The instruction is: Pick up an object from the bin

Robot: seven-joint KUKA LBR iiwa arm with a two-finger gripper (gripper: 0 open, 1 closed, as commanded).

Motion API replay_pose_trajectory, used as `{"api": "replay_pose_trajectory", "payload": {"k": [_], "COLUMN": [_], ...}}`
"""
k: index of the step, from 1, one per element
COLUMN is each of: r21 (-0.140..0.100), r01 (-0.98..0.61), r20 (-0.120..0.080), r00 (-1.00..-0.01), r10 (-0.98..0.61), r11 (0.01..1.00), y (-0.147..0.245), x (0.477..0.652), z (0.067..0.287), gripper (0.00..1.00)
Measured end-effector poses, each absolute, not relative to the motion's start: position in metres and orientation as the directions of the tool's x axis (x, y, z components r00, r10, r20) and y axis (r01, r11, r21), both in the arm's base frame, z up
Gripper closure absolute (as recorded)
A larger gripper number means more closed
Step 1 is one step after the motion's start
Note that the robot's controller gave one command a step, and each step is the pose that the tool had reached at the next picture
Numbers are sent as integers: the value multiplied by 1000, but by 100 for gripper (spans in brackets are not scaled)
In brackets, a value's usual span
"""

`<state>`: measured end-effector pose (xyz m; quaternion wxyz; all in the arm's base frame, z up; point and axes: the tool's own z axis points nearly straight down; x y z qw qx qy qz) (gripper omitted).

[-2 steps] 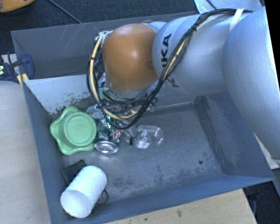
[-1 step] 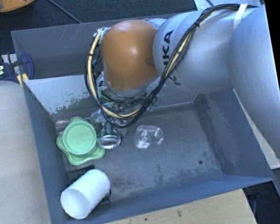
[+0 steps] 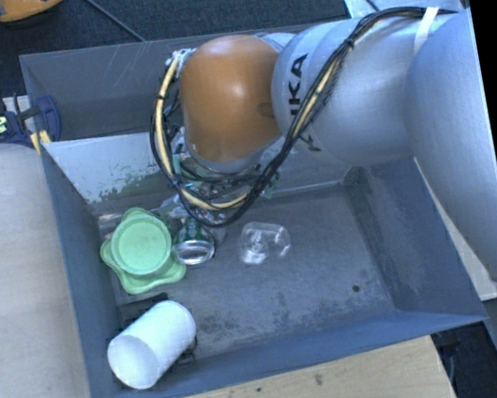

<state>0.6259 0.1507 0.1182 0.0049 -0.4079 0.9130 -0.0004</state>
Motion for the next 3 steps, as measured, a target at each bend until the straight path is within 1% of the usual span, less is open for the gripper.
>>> {"api": "replay_pose_trajectory", "payload": {"k": [1, 2, 3], "r21": [-2, 2, -2], "r01": [-744, -744, -744], "r20": [-6, -2, -5], "r00": [-668, -668, -668], "r10": [-744, -744, -744], "r11": [668, 668, 668], "y": [151, 151, 151], "x": [625, 624, 625], "z": [121, 138, 151], "gripper": [100, 100, 100]}}
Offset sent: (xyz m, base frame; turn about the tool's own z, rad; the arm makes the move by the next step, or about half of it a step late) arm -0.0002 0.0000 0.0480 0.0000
